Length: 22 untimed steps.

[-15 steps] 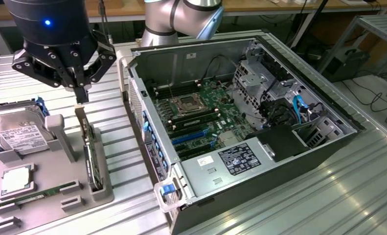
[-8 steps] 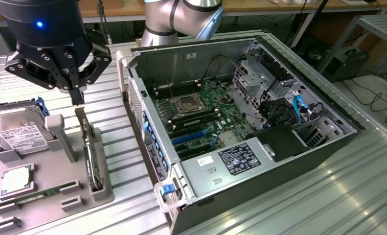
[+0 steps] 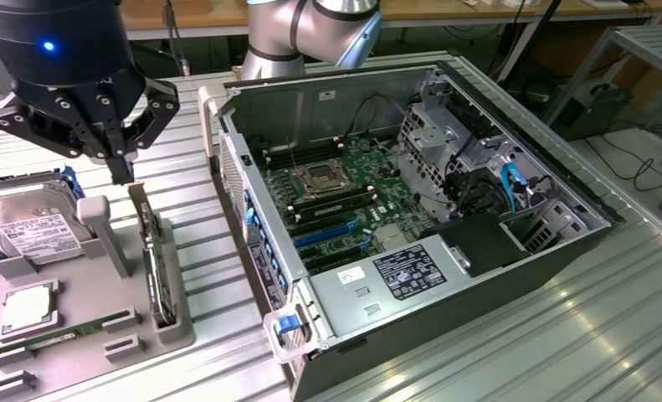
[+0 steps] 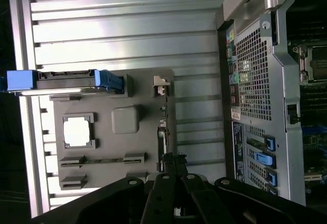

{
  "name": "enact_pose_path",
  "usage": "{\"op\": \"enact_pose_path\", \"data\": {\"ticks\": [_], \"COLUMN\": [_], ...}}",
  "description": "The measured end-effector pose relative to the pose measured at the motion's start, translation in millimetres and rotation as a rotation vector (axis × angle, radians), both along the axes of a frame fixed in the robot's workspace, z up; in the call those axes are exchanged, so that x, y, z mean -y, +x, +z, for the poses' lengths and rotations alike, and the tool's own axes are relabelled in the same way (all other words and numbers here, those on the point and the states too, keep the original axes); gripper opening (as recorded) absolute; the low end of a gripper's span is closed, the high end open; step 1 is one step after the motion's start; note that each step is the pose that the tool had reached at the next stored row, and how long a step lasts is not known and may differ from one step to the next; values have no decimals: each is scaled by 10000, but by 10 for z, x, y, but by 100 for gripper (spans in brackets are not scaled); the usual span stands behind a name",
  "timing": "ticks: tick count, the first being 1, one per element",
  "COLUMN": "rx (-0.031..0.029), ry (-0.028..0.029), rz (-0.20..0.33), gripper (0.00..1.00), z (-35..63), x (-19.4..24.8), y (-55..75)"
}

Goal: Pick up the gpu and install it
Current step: 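Reach for the gpu, then pick up the gpu and move the gpu toward the slot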

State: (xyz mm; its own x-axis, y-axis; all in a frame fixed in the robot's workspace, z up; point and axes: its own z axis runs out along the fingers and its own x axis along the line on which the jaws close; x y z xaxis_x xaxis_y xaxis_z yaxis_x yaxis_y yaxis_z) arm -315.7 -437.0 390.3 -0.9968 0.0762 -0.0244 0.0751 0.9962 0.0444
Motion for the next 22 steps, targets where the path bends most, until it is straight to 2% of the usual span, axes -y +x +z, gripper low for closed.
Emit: {"op": "enact_pose_path", "data": {"ticks": [6,20,22], "rx": [0,0,0], "ry": [0,0,0], "rz": [1,108,123], "gripper": [11,11,36], "z": [-6,-6,-6], "x": [29,29,29], "y": [-82,-95,-97]}}
